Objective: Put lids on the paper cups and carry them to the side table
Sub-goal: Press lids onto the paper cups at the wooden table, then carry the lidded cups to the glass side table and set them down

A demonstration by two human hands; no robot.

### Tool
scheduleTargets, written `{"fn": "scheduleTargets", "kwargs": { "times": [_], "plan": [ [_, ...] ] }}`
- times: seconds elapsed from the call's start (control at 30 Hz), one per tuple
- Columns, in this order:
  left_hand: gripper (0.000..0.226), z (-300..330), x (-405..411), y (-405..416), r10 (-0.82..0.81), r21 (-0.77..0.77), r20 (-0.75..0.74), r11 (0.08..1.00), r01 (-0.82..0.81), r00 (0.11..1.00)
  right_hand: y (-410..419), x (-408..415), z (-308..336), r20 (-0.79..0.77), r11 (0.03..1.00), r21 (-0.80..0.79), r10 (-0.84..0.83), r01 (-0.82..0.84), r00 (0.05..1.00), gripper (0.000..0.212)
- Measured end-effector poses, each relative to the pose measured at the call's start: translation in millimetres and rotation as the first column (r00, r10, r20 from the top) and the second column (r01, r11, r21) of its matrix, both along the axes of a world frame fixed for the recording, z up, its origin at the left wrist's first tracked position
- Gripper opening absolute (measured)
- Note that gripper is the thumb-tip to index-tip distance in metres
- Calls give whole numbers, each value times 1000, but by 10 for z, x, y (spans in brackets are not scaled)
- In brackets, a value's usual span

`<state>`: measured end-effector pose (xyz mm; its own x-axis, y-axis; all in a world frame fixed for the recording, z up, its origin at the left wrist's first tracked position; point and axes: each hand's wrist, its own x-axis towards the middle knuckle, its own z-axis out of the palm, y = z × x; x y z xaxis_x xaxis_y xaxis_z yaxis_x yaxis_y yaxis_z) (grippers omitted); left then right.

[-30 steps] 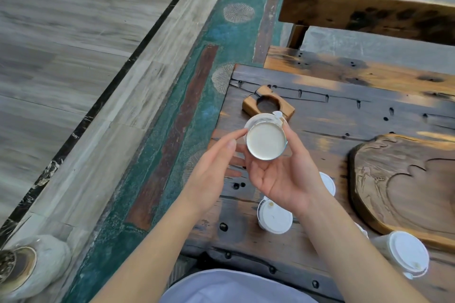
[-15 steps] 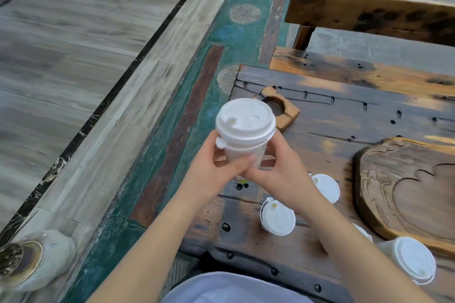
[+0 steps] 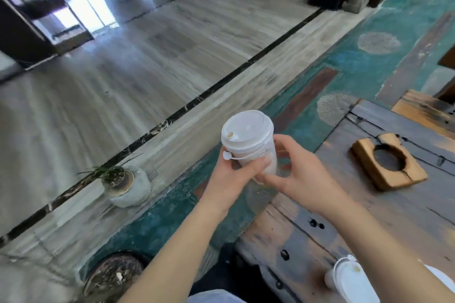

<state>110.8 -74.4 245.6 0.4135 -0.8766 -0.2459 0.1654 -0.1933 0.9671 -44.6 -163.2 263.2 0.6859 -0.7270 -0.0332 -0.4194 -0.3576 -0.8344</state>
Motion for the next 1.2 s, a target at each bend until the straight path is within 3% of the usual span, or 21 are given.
{"fn": "scheduleTargets", "kwargs": {
  "times": [0.13, 0.27, 0.4, 0.57, 0.8, 0.9, 1.1, 1.2],
  "plan": [
    [64, -5, 596, 269, 142, 21, 8, 990, -142, 990, 96, 802, -55, 30, 992, 22, 123, -124, 992, 68],
    [71, -76, 1444, 523, 331, 34, -12, 943, -330, 944, 222, 1832, -95, 66, 971, 55, 229, -233, 971, 60],
    [62, -132, 2483, 804, 464, 6, 11, 886, -464, 886, 411, 3055, -143, 92, 935, 69, 342, -348, 935, 53],
    [80, -35, 3760, 1380, 658, -14, 76, 752, -659, 750, 821, 4647, -106, 149, 835, 100, 524, -540, 838, 61],
    [86, 100, 4928, 2032, 857, -102, 78, 515, -851, 509, 1505, 6302, -53, 211, 685, 95, 695, -722, 687, 65],
    [85, 94, 5336, 2204, 931, -97, 71, 363, -927, 357, 1746, 6917, -45, 160, 593, 88, 785, -800, 599, 65],
    [72, 197, 6008, 2717, 990, -16, 67, 122, -992, 121, 2272, 8097, -25, 128, 245, 169, 955, -955, 268, 67],
    [69, 235, 6440, 2951, 997, 26, 72, 35, -999, 37, 2553, 8685, -41, 129, 130, 215, 979, -968, 160, 67]
  ]
}}
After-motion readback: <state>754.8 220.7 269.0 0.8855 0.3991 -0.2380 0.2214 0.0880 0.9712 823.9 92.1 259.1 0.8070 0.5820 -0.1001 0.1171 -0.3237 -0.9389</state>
